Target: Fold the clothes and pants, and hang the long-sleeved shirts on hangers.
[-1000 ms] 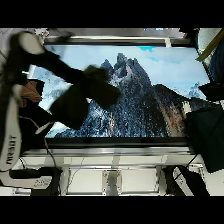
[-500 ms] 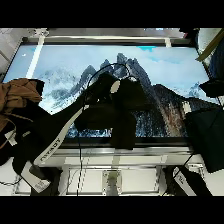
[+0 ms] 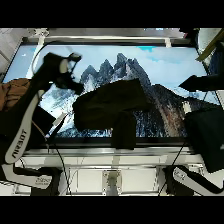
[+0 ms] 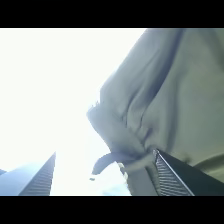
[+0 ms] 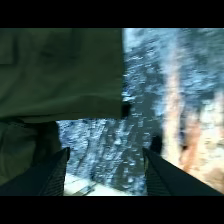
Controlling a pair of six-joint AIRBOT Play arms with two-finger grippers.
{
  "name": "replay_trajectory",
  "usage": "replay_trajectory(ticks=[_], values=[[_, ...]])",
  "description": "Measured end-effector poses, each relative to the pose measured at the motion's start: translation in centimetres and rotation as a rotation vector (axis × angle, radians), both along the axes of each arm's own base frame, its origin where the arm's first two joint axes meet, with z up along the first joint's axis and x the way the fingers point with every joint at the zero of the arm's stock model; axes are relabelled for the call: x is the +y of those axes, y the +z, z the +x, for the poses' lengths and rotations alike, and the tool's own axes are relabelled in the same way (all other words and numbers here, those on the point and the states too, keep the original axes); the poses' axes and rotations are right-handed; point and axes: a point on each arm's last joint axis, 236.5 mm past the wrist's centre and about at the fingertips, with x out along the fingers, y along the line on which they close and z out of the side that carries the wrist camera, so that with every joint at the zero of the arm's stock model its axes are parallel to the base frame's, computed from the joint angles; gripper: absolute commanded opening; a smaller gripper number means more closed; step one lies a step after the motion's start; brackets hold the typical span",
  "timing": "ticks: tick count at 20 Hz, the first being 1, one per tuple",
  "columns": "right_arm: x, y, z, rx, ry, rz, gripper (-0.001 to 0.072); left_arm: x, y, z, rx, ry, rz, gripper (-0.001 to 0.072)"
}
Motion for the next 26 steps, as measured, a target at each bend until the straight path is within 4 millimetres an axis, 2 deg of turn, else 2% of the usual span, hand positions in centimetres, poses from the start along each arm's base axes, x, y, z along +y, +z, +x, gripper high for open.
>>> replay_trajectory(ticks=[3,6,8,12,18,20,23,24,26], values=[[0.7,-3.1,1.8,0.085,0.0,0.102,0.0521,2.0,-4.8,-2.2,0.131,0.165,-0.203,0.0693],[1.3,-5.6,3.2,0.147,-0.008,0.185,0.0521,2.1,-7.2,-2.5,0.167,0.309,-0.396,0.0693],[1.6,-6.9,4.1,0.163,-0.019,0.211,0.052,1.4,-7.8,-2.2,0.178,0.364,-0.503,0.0693],[2.6,-7.8,5.5,0.156,-0.018,0.23,0.052,0.5,-9.8,-1.7,0.218,0.428,-0.622,0.0693],[4.2,-8.2,5.6,0.167,0.016,0.227,0.0519,2.9,-10.5,0.1,0.189,0.539,-0.707,0.0693],[4.1,-8.2,6.1,0.148,0.005,0.22,0.0519,2.2,-10.8,0.1,0.197,0.517,-0.727,0.0693],[3.9,-8.1,6.7,0.126,-0.01,0.214,0.0519,-0.5,-10.9,0.5,0.207,0.469,-0.793,0.0692],[3.9,-8.1,6.9,0.12,-0.015,0.212,0.0518,-1.2,-10.9,0.7,0.201,0.459,-0.81,0.0607],[3.8,-8.1,7.0,0.116,-0.02,0.211,0.0518,-2.3,-10.9,1.2,0.19,0.446,-0.838,0.0072]])
